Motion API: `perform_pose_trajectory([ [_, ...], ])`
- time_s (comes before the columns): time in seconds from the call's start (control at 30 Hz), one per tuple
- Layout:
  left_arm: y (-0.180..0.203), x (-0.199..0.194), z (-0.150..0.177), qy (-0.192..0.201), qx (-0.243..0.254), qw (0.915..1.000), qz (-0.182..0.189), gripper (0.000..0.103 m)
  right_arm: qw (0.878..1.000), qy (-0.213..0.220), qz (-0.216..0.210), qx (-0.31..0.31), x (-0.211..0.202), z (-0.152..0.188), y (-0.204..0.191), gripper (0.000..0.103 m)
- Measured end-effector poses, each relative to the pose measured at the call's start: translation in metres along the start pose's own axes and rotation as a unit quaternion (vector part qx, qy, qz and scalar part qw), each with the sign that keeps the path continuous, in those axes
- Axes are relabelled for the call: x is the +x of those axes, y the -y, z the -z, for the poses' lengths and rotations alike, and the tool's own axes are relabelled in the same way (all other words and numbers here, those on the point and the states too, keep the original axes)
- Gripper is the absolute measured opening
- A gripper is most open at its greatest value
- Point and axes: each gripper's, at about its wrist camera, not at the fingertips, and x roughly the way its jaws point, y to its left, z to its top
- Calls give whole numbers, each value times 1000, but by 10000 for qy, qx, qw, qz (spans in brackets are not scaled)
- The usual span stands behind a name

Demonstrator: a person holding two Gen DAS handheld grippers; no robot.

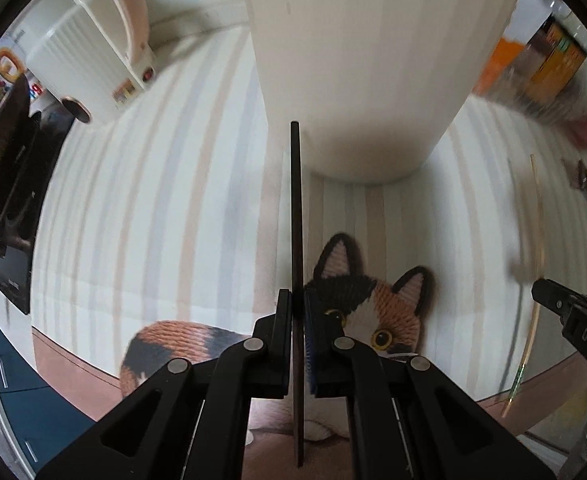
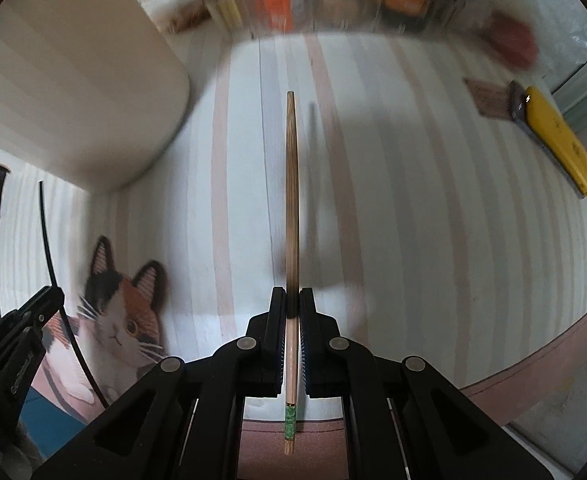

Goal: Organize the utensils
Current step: 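Lift both held chopsticks upright and carry them toward the beige holder, then lower the black chopstick into the holder and open the left tool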

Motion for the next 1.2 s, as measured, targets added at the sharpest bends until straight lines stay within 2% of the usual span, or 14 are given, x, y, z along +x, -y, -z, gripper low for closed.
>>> perform_pose_trajectory([
  [0.3,-1,-54,-2,613,-23,9981,106,3,9972,729,-166,-29,-59,-9,0,7],
  [0.63,13,-93,4,837,82,9947,594,3,9892,1370,-517,-73,-116,-33,-1,7],
  [0.93,20,-126,-7,1234,163,9891,781,2,9818,1759,-719,-64,-151,-46,6,7],
  [1.2,19,-156,-21,1451,212,9844,975,2,9793,1789,-947,37,-159,-55,11,7],
])
